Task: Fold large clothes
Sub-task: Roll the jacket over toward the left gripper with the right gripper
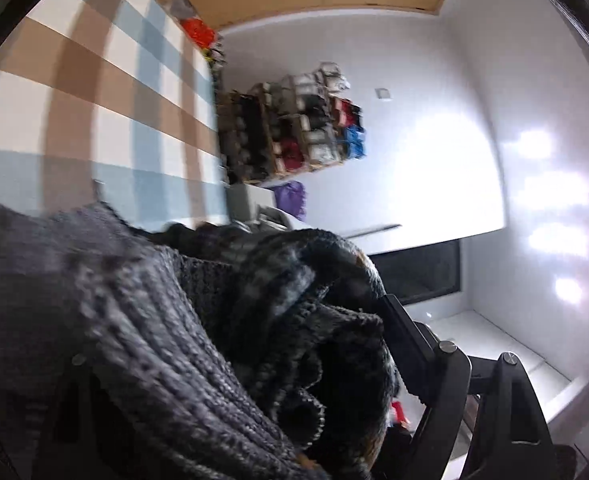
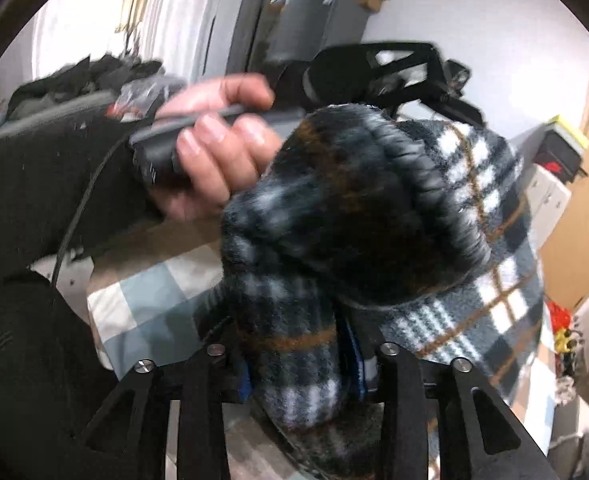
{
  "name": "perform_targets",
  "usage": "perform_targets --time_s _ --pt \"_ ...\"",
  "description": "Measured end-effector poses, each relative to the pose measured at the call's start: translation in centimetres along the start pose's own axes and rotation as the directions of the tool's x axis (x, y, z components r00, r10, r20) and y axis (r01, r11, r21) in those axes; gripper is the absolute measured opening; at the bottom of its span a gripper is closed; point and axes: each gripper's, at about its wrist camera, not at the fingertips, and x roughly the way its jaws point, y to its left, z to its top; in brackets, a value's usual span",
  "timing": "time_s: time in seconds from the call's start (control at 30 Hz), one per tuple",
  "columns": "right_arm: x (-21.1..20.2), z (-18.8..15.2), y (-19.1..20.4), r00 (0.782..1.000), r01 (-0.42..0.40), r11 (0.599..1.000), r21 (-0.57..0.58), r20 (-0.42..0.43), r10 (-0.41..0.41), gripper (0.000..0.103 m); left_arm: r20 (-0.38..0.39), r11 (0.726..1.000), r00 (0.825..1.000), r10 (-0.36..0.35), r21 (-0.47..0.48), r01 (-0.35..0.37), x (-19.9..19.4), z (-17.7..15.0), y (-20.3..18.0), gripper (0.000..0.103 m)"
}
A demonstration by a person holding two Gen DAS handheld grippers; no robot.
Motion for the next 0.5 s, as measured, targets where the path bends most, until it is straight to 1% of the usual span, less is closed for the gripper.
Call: perform_targets --time_s 0.03,0.07,0.1,0.13,0.17,0.2,0.23,0.3,0.37,0.43,0.47,0.5 --pt "0.6 0.2 0.1 1.000 -0.018 1.000 0.003 -0.016 0.018 0.046 0.003 1.000 1.000 0.028 -0.004 -0.028 -0.5 0.0 0.2 0.080" --pt "1.4 0.5 0.1 0.997 -0.062 0.998 0.018 -0.048 0.063 0.056 0.012 0.998 0.998 0.061 -0.001 -0.061 -1.2 0.0 0.2 0.080" --pt "1.9 0.9 0.1 0.992 -0.103 0.994 0.039 -0.064 0.105 0.061 0.019 0.996 0.996 0.084 0.003 -0.084 -1.5 -0.1 0.3 0.080" --pt "2.2 1.0 -0.2 0.989 -0.127 0.990 0.064 -0.067 0.131 0.061 0.038 0.995 0.994 0.101 0.002 -0.101 -2.4 -0.4 0.2 0.080" --pt "2.7 1.1 -0.8 0.982 -0.164 0.980 0.112 -0.074 0.173 0.063 0.062 0.993 0.991 0.117 0.000 -0.117 -3.3 -0.7 0.1 0.080" --pt "3.3 1.2 -1.8 0.970 -0.214 0.958 0.189 -0.073 0.231 0.063 0.084 0.991 0.987 0.135 -0.003 -0.135 -3.7 -0.8 0.1 0.080" --pt "3.5 1.0 -2.7 0.961 -0.248 0.936 0.250 -0.059 0.271 0.063 0.106 0.989 0.984 0.145 -0.005 -0.146 -4.4 -1.1 0.0 0.080" --pt "3.9 0.5 -4.5 0.936 -0.319 0.870 0.375 -0.016 0.350 0.063 0.156 0.985 0.973 0.169 0.002 -0.172 -5.6 -1.4 -0.5 0.080" --pt "4.3 0.0 -6.0 0.913 -0.372 0.799 0.472 0.031 0.406 0.064 0.200 0.977 0.958 0.204 0.012 -0.211 -7.5 -2.4 -1.8 0.080" --pt "4.4 0.0 -6.7 0.889 -0.415 0.750 0.515 0.055 0.455 0.067 0.220 0.967 0.945 0.243 0.024 -0.254 -7.4 -2.8 -2.7 0.080" --pt "4.2 -0.1 -6.8 0.880 -0.433 0.732 0.525 0.072 0.469 0.072 0.220 0.960 0.939 0.264 0.035 -0.278 -7.4 -3.4 -3.5 0.080" --pt "3.9 -0.1 -6.9 0.873 -0.450 0.720 0.529 0.089 0.480 0.080 0.216 0.955 0.936 0.277 0.043 -0.292 -7.2 -3.6 -3.8 0.080"
